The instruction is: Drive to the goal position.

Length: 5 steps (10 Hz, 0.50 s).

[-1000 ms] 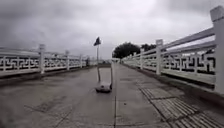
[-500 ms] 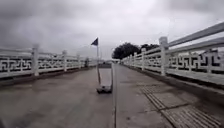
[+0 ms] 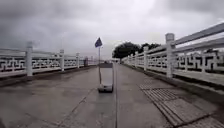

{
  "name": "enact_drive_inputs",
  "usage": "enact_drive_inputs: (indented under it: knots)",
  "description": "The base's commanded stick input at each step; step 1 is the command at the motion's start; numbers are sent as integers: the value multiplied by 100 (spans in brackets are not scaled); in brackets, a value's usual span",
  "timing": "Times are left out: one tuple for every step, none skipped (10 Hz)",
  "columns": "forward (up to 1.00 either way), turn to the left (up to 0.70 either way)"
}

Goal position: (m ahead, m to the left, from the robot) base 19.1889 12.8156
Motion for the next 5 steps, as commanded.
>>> enact_drive_inputs:
  knots:
    - [69, 1]
    - [69, 1]
    - [69, 1]
    - [69, 1]
    - [69, 1]
